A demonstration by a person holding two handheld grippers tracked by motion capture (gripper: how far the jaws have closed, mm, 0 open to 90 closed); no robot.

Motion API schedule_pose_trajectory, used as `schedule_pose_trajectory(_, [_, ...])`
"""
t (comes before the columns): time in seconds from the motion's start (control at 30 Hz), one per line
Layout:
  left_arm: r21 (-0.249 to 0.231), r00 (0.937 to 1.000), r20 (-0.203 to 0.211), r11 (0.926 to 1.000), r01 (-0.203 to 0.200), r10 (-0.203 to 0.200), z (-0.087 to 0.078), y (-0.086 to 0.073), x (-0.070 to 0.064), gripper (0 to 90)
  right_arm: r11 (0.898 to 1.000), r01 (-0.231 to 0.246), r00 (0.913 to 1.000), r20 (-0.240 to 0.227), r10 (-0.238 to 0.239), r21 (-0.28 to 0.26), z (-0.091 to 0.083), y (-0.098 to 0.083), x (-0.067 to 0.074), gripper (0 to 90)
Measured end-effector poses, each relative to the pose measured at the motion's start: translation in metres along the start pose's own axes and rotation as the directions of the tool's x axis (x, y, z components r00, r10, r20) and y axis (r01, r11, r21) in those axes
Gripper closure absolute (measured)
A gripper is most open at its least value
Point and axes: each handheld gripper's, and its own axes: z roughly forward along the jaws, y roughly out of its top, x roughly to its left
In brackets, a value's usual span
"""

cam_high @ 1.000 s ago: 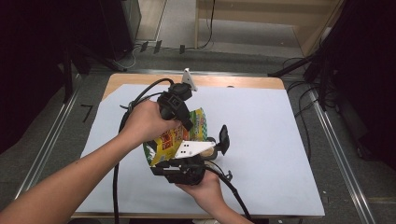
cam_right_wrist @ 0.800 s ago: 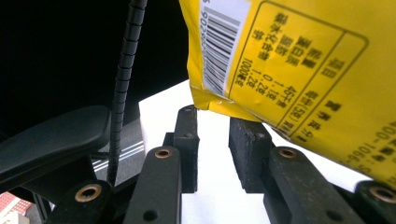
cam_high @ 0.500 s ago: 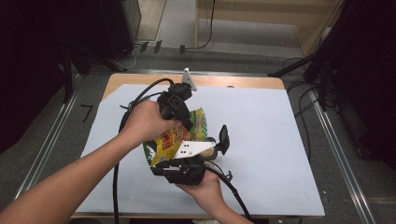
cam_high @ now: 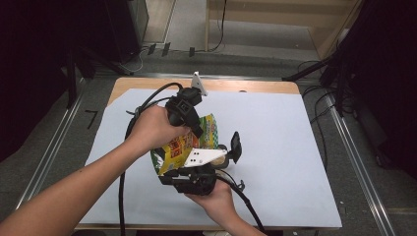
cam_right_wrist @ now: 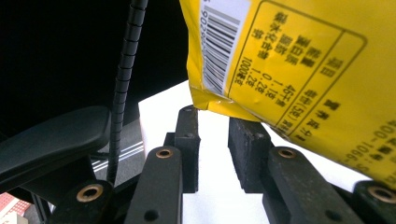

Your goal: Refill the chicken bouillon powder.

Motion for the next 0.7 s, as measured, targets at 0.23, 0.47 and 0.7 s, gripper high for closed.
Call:
schedule_pose_trajectory(0.23, [-0.002,1.0000,0.008,1.0000,0.002,-0.002,-0.0009,0.0001,0.0001,90.0,1.000,0.003,1.0000,0.004,-0.003,-0.002,-0.0003,0.0002,0.0001,75.8])
schedule_pose_trajectory(0.47, [-0.005,1.0000,0.007,1.0000,0.004,-0.004,-0.0012,-0.0003,0.0003,90.0,1.000,0.002,1.0000,0.000,-0.002,-0.003,-0.0006,0.0004,0.0000,75.6])
schedule_pose_trajectory(0.7, [-0.003,1.0000,0.008,1.0000,0.005,-0.005,-0.0009,0.0000,0.0003,90.0,1.000,0.000,1.0000,-0.001,0.000,-0.010,-0.0005,0.0005,0.0005,75.4])
